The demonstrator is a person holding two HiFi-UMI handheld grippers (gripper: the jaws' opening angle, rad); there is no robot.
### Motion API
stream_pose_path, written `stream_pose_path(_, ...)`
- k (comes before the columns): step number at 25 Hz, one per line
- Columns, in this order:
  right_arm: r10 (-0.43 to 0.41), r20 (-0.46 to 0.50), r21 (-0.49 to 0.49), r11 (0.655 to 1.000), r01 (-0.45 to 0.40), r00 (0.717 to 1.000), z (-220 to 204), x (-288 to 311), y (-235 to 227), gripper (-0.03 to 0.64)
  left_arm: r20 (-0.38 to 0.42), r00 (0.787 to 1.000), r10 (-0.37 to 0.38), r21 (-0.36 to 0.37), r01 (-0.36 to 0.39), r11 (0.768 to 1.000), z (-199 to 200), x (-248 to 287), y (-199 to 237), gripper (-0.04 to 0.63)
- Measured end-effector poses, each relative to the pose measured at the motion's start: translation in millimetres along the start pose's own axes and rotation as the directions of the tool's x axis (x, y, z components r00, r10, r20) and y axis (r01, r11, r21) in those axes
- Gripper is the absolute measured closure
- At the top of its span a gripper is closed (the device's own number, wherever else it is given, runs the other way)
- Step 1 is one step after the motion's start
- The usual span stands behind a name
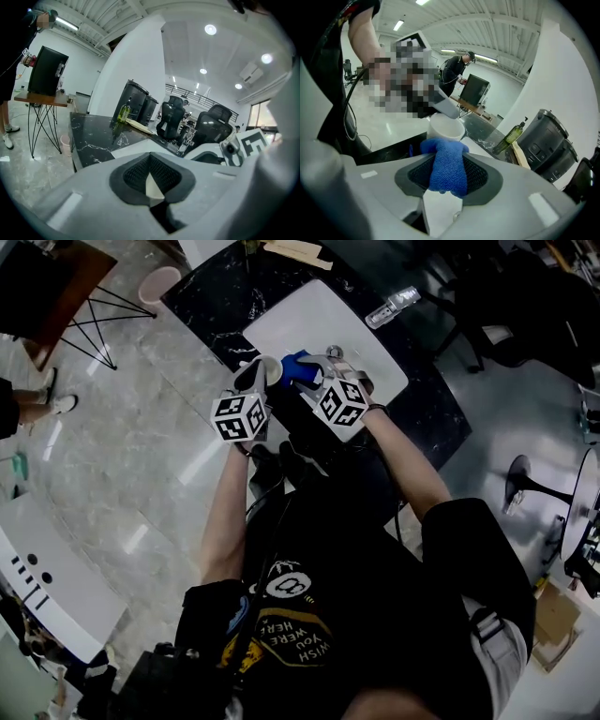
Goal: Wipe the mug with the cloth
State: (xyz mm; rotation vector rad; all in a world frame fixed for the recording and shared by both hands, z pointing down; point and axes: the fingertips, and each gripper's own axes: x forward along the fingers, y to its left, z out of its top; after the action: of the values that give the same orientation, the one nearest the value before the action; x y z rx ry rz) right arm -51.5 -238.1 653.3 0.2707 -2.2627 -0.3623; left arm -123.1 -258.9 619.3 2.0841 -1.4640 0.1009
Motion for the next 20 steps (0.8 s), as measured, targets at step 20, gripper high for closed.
stream_pose_path(20, 0.010, 0.236, 0.490, 0.862, -0.128, 0.972, 25.9, -33.9, 61.8, 0.457, 0.045, 0.997, 0.056, -0.004, -0.056, 0.998, -3.0, -41.7, 1.2, 0.592)
